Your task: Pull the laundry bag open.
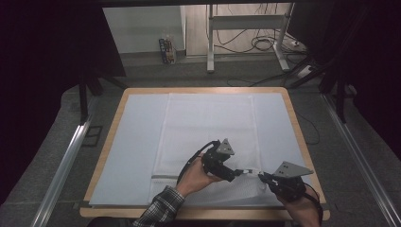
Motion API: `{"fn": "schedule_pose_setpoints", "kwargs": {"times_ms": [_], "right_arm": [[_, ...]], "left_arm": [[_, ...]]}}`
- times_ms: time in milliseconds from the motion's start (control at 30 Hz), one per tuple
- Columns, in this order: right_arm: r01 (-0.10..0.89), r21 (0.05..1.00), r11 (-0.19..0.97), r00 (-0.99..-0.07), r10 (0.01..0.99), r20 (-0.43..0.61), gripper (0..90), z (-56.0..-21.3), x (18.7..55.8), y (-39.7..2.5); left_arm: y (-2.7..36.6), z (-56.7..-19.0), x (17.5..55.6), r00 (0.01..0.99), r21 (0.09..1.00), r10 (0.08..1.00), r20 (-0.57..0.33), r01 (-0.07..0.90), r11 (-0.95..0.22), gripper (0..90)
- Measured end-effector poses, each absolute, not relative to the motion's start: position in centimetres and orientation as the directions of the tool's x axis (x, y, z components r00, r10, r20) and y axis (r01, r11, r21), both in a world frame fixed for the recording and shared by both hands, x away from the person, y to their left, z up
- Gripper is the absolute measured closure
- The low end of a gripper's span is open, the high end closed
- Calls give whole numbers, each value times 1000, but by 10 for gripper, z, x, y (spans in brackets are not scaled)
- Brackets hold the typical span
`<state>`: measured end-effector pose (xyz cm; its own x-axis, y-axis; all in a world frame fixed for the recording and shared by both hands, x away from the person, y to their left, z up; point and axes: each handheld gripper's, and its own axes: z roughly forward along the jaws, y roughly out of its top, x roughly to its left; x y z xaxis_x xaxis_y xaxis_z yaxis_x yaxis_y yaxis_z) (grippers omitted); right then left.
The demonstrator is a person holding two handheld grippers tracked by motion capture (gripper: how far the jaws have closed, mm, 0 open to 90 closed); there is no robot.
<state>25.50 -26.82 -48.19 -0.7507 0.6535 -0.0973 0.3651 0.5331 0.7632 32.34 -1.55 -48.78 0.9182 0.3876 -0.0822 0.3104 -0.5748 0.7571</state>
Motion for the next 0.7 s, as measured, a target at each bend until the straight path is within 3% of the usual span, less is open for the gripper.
{"fn": "schedule_pose_setpoints", "kwargs": {"times_ms": [67,167,367,700], "right_arm": [[354,762,543,-751,650,-114,853,-482,254,-267],[351,761,545,-751,649,-118,853,-482,254,-267],[335,757,561,-756,639,-139,852,-482,253,-266],[314,758,572,-758,631,-162,850,-482,252,-264]], "left_arm": [[-15,-489,321,925,759,361,-121,321,-566,363],[-16,-490,320,927,760,344,-152,332,-559,424],[-21,-493,322,928,753,290,-235,362,-550,664],[-29,-495,325,920,738,274,-280,388,-551,742]]}}
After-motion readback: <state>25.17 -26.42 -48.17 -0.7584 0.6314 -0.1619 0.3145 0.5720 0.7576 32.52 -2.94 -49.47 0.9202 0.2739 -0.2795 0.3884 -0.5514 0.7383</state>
